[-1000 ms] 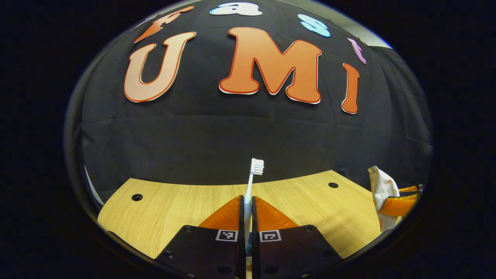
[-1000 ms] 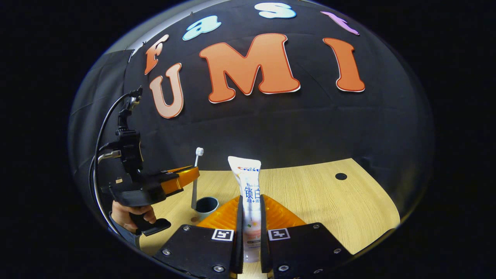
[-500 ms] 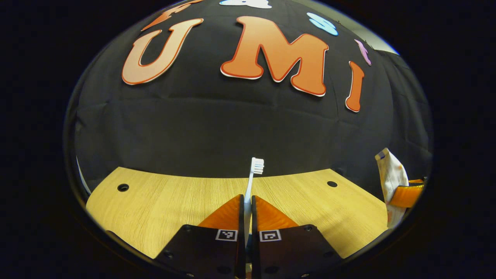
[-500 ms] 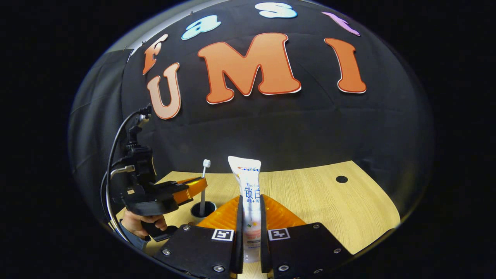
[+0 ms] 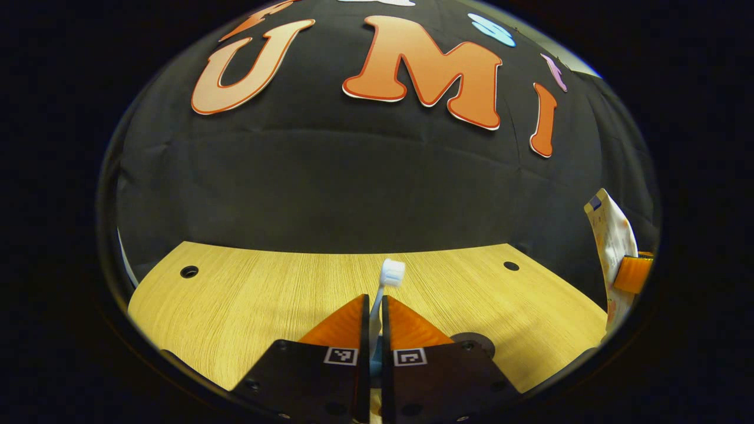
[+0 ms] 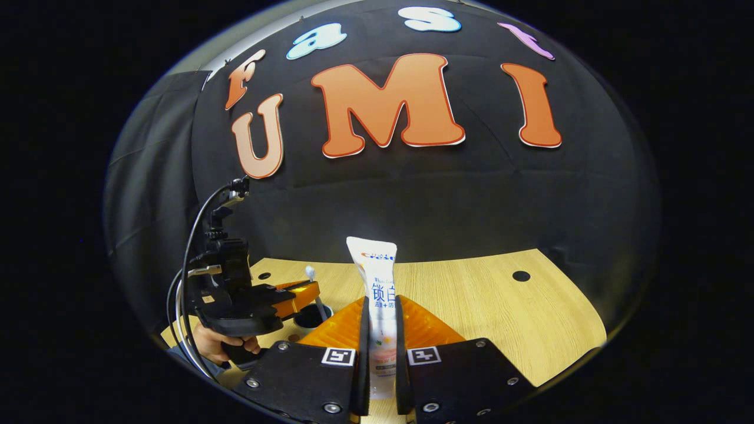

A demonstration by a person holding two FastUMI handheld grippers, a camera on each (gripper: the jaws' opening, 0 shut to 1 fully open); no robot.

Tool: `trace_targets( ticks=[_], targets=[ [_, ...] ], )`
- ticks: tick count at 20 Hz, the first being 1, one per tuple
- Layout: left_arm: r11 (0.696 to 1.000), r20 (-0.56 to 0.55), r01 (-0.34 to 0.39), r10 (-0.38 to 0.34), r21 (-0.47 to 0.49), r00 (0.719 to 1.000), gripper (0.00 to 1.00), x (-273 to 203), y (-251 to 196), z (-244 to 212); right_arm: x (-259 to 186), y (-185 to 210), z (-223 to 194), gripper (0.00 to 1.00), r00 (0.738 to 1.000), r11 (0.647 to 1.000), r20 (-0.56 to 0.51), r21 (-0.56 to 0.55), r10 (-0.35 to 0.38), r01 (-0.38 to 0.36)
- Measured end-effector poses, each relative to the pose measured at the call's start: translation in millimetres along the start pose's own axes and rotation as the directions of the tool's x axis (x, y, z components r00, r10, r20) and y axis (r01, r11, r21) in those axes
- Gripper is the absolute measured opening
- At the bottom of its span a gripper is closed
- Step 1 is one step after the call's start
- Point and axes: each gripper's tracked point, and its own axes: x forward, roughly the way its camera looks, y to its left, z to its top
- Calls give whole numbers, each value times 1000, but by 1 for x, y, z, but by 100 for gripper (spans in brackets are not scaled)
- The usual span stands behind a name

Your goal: Put the toothbrush and toothpaste on the desktop into the cup, then pick up the cup and place it on the coaster on the desktop.

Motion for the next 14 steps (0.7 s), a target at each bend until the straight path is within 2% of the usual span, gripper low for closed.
trace_targets(
  ticks=[3,4,8,9,10,11,12,14],
  targets=[
    [1000,-28,22,-22,3,999,10,-14,-3,-10,-3,3,2,18,1000,1000,12,4,3,-3],
    [1000,-31,27,-26,14,999,21,-20,-4,-11,-3,4,4,18,1000,1000,18,7,4,-4],
    [998,-31,23,-21,52,999,84,-40,-1,-11,-2,10,7,18,999,1000,38,12,9,-9],
    [999,-22,20,-19,50,1000,92,-48,1,-8,0,11,7,18,999,1000,42,5,6,-7],
    [999,-14,22,-21,44,1000,94,-55,2,-5,2,12,7,18,999,1000,49,2,5,-5],
    [999,-9,25,-25,38,1000,98,-63,3,-4,5,15,8,13,998,1000,54,-2,11,-11],
    [999,0,24,-24,33,1000,98,-71,4,-2,8,19,8,18,998,1000,60,-2,21,-21],
    [999,11,16,-17,41,1000,98,-82,9,-1,16,29,10,18,996,999,74,1,48,-48]
  ],
)
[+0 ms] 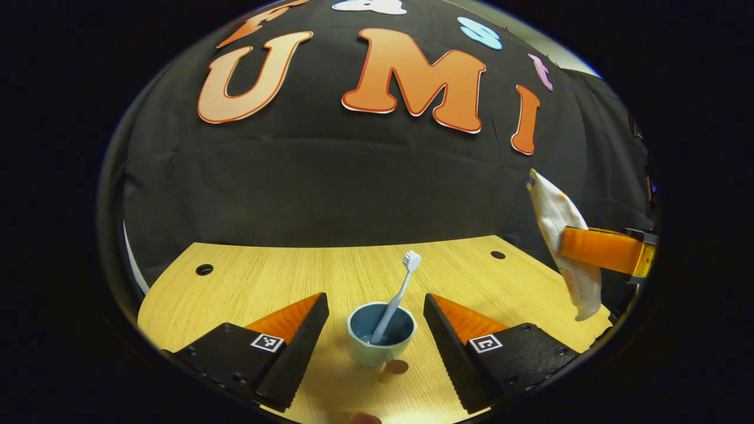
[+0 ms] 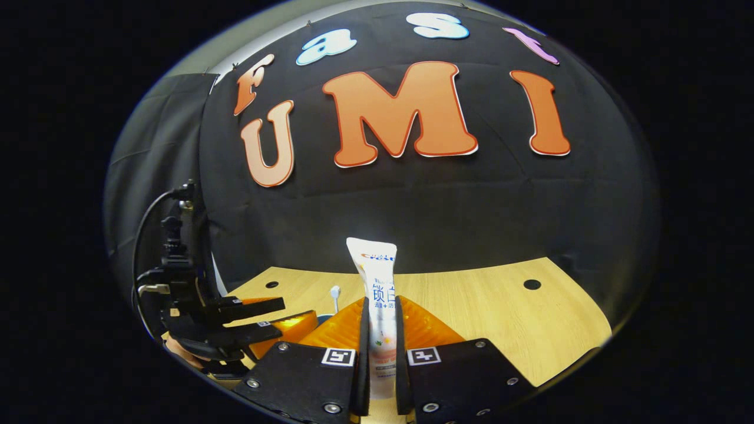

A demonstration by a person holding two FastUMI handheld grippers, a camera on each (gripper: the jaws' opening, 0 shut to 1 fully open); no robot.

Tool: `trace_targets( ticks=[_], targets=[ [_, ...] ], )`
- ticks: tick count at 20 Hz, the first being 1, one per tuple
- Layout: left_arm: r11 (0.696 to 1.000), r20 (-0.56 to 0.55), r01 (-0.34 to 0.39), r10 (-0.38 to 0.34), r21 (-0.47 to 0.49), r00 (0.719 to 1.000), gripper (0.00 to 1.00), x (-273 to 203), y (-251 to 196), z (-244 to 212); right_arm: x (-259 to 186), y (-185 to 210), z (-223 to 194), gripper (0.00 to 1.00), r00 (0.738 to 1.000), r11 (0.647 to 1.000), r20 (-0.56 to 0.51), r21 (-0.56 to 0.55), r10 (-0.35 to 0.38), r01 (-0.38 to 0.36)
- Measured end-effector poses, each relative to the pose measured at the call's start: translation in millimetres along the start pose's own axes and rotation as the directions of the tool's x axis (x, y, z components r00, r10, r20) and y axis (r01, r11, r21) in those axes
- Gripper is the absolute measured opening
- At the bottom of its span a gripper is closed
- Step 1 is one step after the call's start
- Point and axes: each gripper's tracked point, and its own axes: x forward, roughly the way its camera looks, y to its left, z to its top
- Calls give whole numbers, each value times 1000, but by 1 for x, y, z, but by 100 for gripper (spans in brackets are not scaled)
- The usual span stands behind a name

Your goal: Put the toothbrush and toothpaste on the desktop into the cup, then pick up the cup and place it on the coaster on the desktop.

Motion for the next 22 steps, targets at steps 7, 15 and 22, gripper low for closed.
trace_targets(
  ticks=[7,15,22],
  targets=[
    [999,64,-29,28,18,998,98,-40,16,1,33,39,15,18,988,995,115,13,100,-102],
    [999,106,-52,53,-7,993,98,-53,37,-32,77,78,8,18,964,980,178,0,196,-199],
    [996,95,-69,75,-63,993,98,-70,48,-52,111,108,-8,18,944,963,207,26,259,-270]
  ],
)
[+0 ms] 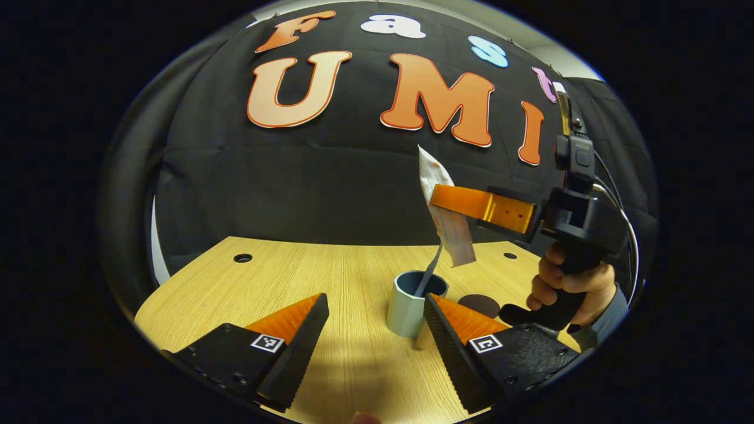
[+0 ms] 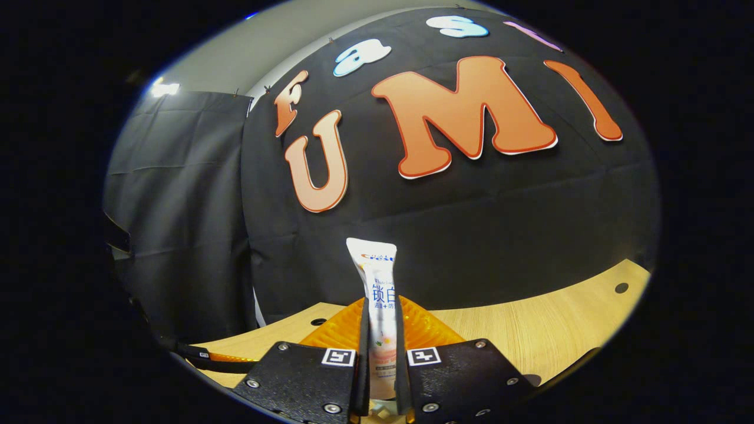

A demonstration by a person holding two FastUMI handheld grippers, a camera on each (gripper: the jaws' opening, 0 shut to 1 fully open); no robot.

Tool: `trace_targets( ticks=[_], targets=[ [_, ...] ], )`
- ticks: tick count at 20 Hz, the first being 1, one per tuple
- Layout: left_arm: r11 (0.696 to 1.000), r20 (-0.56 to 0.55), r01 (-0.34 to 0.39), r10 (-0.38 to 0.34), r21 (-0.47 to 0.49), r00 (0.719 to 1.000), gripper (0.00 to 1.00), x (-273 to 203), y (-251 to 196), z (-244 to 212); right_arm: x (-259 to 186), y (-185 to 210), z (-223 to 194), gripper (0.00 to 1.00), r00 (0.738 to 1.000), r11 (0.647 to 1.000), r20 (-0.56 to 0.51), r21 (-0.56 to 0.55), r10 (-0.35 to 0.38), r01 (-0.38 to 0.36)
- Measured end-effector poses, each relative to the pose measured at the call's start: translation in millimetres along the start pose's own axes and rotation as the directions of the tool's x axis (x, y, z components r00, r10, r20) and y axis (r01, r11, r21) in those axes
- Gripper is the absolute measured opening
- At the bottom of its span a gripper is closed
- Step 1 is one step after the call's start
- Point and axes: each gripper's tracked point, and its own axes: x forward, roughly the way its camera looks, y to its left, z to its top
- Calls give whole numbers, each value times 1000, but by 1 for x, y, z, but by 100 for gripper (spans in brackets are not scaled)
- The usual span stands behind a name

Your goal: Put the toothbrush and toothpaste on the desktop into the cup, then pick up the cup and place it on the coaster on the desktop.

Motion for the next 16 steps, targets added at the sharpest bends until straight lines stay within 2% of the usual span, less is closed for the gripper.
trace_targets(
  ticks=[5,10,16],
  targets=[
    [999,8,-31,31,9,999,98,-12,9,-7,14,6,-31,18,999,1000,-35,-19,19,-20],
    [999,-1,-44,44,13,999,98,-16,14,-16,20,-3,-57,19,996,998,-91,-61,-23,17],
    [999,-21,-42,42,10,999,98,-17,7,-24,9,-8,-62,25,990,989,-128,-140,-56,38]
  ],
)
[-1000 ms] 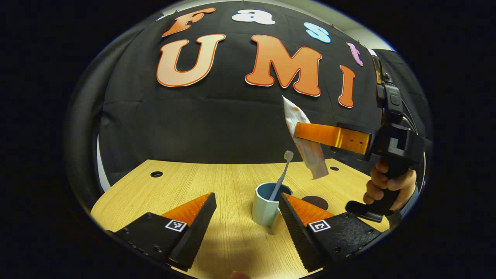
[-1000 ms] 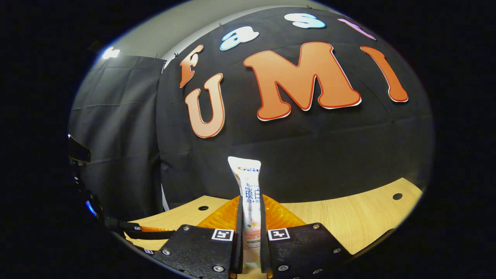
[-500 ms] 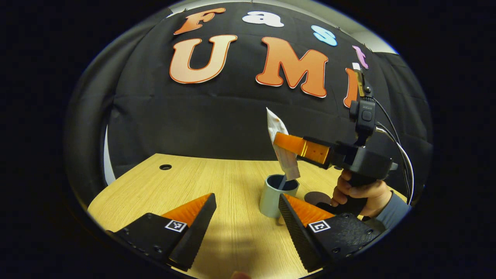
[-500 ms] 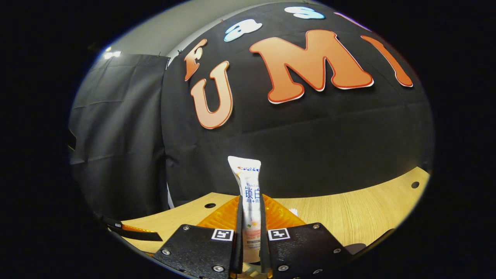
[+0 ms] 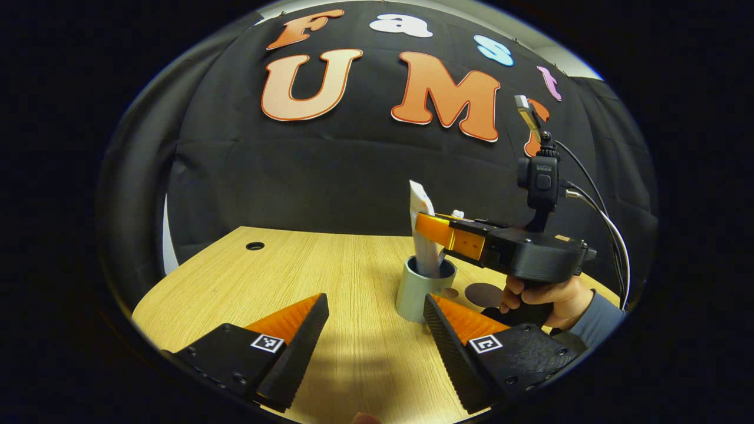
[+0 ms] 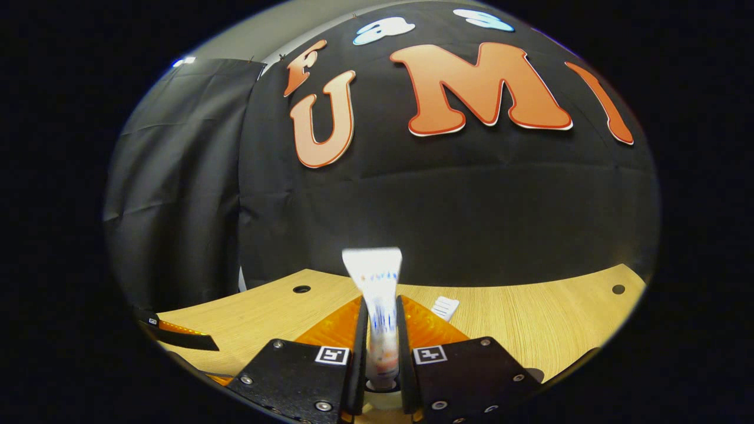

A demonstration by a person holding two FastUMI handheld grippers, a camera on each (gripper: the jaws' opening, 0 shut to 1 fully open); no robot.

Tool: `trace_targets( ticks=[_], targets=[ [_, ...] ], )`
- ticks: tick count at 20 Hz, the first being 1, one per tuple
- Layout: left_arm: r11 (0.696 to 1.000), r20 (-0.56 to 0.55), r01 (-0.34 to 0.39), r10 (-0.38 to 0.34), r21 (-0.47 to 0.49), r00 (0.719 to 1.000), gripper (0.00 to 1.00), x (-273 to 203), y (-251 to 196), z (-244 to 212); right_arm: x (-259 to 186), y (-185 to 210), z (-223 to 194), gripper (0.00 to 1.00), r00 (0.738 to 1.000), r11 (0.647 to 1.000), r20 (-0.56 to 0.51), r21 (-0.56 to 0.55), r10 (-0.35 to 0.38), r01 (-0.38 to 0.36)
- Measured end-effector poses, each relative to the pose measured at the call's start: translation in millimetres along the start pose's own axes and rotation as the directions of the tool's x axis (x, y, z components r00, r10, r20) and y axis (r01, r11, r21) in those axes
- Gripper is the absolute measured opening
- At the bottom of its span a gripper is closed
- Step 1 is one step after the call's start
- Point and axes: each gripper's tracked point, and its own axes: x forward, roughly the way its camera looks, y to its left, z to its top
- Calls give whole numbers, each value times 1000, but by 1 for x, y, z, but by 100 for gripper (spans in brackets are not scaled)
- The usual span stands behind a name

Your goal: Put the toothbrush and toothpaste on the desktop into the cup, then pick up the cup and place it on the coaster on the desktop.

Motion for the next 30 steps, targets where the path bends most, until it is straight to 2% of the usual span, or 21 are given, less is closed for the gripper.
trace_targets(
  ticks=[5,11,15,16,18,20,25,30],
  targets=[
    [1000,-23,5,-6,-16,1000,98,0,-4,-9,-7,-1,-11,29,998,1000,-54,-21,-22,21],
    [999,-45,13,-15,-40,999,98,2,-11,-14,-34,4,21,37,1000,998,-8,-61,-12,11],
    [1000,-40,9,-10,-24,999,98,9,-17,-4,-62,11,55,52,999,996,52,-84,13,-9],
    [1000,-37,11,-12,-19,999,98,12,-19,1,-71,13,67,53,997,996,74,-91,11,-5],
    [1000,-30,13,-14,-11,999,98,18,-23,16,-89,7,90,68,994,996,113,-93,0,10],
    [1000,-28,20,-20,-8,999,98,23,-26,29,-107,-2,110,76,991,996,134,-91,-12,24],
    [999,-80,48,-47,11,996,98,42,-39,49,-154,-22,137,86,990,992,135,-110,-51,66],
    [997,-225,75,-75,-8,971,98,69,-60,41,-190,-33,143,93,992,988,110,-131,-64,78]
  ],
)
